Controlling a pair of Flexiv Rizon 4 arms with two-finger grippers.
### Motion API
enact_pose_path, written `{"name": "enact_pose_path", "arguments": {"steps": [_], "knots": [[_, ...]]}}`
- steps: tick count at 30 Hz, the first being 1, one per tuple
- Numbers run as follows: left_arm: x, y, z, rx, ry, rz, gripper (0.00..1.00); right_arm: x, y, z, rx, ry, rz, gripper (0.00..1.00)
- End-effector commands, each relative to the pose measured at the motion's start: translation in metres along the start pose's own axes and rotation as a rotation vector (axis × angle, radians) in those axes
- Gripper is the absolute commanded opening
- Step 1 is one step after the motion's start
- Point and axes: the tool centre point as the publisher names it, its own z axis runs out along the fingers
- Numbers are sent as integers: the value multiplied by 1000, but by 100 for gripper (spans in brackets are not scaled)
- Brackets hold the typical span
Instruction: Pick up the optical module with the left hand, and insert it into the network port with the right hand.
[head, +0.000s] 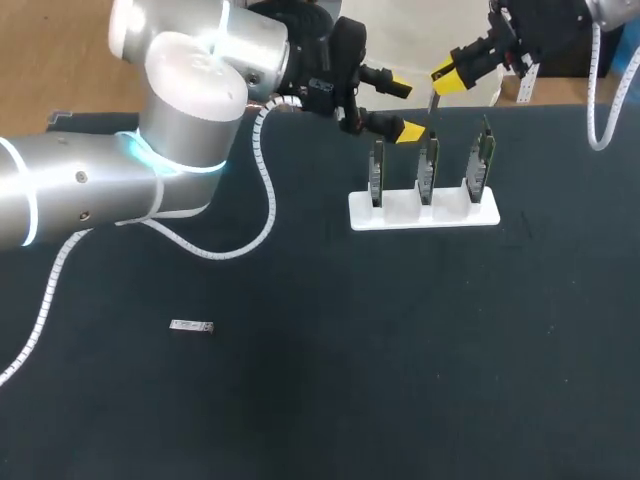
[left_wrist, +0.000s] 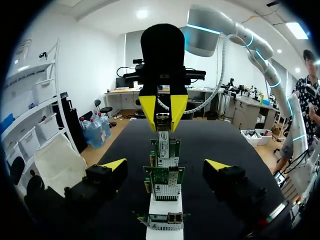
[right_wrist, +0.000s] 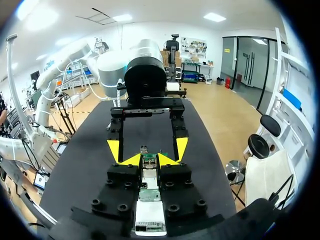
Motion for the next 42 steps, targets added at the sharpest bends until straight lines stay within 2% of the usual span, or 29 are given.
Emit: {"name": "enact_pose_path", "arguments": {"steps": [1, 13, 42], "knots": [[-4, 6, 7, 16, 46, 8, 100, 0, 0, 0, 3, -2, -1, 0], [10, 1, 8, 22, 92, -36, 100, 1, 0, -2, 7, 1, -1, 0], [19, -8, 11, 47, 115, -48, 100, 1, -1, -1, 4, 2, 0, 0]]}}
